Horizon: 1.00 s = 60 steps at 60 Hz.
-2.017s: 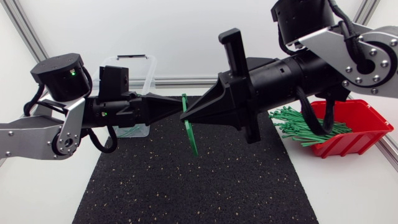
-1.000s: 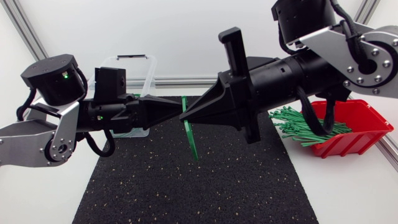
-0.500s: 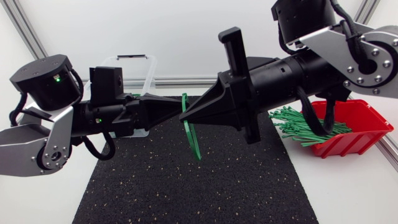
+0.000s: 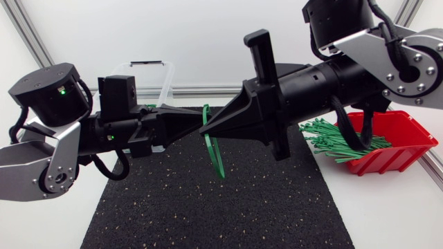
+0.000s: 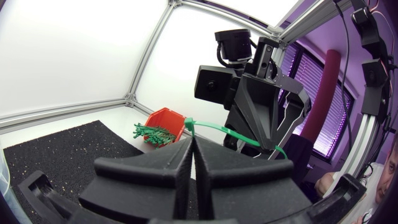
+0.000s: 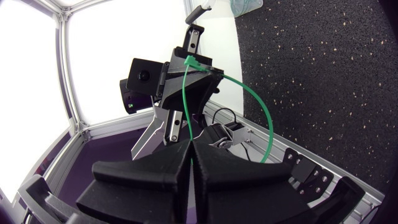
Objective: Take a green cable tie from the red box, thread the tail through the head to close it, then place it in the transparent bin on the left.
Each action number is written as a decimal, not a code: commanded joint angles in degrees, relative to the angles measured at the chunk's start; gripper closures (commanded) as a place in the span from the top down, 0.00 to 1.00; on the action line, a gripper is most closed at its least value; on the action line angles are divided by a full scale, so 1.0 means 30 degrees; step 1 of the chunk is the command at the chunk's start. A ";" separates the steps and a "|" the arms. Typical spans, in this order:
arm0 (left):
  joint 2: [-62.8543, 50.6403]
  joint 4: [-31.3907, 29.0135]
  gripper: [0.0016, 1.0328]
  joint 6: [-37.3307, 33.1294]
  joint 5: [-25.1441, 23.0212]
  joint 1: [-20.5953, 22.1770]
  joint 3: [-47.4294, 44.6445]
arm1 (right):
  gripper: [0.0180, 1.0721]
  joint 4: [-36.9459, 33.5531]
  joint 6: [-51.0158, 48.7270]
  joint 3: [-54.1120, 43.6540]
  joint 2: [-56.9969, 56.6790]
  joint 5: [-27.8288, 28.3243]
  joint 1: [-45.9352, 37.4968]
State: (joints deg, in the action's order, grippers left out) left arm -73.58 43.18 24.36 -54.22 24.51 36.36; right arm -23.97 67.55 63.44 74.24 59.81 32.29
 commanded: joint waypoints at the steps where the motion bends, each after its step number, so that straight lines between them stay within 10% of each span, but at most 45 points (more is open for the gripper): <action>1: 0.0328 0.0344 0.03 -0.0239 -0.0121 -0.0085 -0.0342 | 0.05 -0.0009 0.0628 0.0123 -0.0048 -0.0045 -0.0276; 60: 0.0767 0.0344 0.03 -0.1294 0.1021 0.0940 -0.1016 | 0.05 -0.0390 0.0599 0.0504 0.0186 -0.0015 -0.0452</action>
State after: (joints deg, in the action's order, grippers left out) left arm -72.40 43.18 22.00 -50.78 26.06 35.07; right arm -25.28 67.57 63.59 75.22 60.01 30.68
